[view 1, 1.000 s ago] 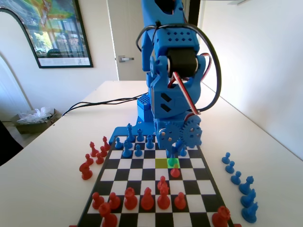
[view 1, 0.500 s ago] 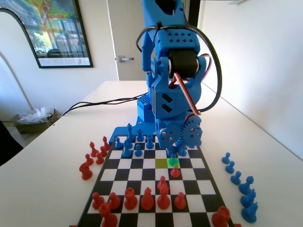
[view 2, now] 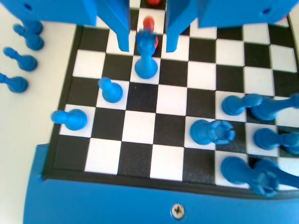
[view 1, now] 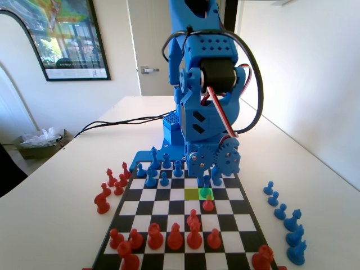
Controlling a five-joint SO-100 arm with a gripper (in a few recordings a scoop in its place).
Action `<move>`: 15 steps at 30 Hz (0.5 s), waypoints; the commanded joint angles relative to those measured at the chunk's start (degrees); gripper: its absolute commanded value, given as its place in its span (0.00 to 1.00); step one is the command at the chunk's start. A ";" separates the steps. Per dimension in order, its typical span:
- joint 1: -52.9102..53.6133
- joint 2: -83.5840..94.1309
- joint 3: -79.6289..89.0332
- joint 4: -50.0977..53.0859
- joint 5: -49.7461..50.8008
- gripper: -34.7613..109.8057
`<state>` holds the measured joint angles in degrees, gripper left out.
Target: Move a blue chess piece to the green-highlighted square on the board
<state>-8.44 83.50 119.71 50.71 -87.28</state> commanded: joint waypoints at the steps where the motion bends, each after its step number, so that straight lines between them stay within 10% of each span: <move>1: 0.00 5.80 -4.04 2.72 0.44 0.32; 15: 1.76 14.94 -15.21 21.27 -2.72 0.25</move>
<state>-6.86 91.76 111.01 67.32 -88.86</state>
